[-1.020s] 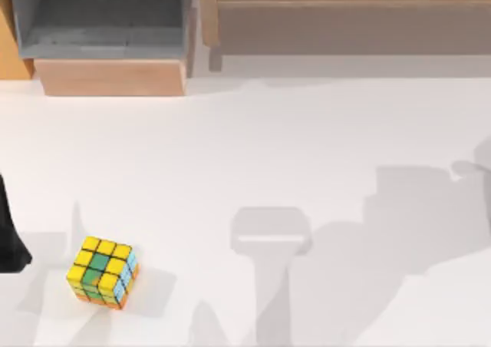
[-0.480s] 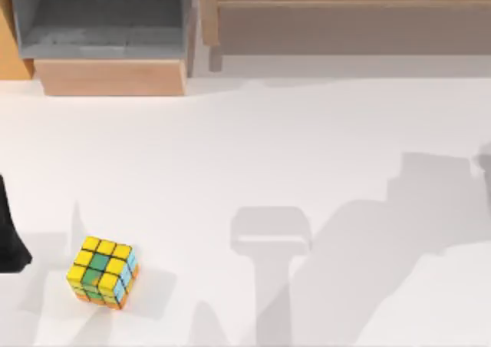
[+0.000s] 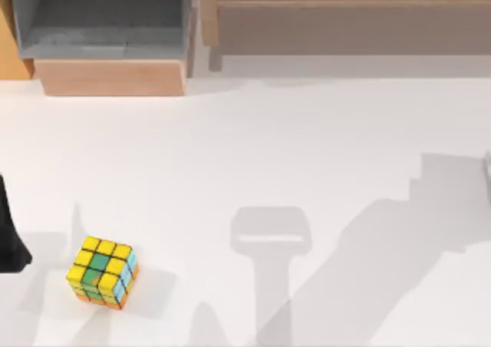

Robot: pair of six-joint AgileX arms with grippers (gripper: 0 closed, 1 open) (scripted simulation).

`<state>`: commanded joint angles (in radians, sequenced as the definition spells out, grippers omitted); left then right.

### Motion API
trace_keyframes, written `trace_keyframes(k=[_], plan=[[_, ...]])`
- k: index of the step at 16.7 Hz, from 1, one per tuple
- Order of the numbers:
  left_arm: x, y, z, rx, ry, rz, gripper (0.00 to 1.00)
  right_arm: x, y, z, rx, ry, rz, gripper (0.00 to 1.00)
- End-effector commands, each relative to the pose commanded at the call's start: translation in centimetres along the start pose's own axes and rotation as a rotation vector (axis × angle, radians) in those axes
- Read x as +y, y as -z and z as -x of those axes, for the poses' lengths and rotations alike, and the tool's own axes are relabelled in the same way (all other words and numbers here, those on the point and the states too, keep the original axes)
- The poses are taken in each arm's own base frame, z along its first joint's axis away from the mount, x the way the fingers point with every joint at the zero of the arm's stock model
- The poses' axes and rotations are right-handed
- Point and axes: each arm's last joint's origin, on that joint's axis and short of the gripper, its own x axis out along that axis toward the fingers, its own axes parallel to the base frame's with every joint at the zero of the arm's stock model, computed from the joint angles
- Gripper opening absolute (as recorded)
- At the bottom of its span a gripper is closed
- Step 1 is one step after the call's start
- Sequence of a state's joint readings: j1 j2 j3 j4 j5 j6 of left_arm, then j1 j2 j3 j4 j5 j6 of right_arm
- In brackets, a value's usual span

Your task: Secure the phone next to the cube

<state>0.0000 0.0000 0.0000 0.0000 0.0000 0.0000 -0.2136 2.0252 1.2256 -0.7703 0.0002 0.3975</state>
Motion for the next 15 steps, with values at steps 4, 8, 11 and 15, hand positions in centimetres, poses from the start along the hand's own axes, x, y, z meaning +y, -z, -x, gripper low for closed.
trace_keyframes(k=[4, 8, 11, 15], plan=[[0.0, 0.0, 0.0, 0.0, 0.0, 0.0, 1.0, 0.0, 0.0, -0.06, 0.0, 0.0, 0.0, 1.0], [0.0, 0.0, 0.0, 0.0, 0.0, 0.0, 1.0, 0.0, 0.0, -0.06, 0.0, 0.0, 0.0, 0.7], [0.0, 0.0, 0.0, 0.0, 0.0, 0.0, 1.0, 0.0, 0.0, -0.06, 0.0, 0.0, 0.0, 0.47], [0.0, 0.0, 0.0, 0.0, 0.0, 0.0, 1.0, 0.0, 0.0, -0.06, 0.0, 0.0, 0.0, 0.17]])
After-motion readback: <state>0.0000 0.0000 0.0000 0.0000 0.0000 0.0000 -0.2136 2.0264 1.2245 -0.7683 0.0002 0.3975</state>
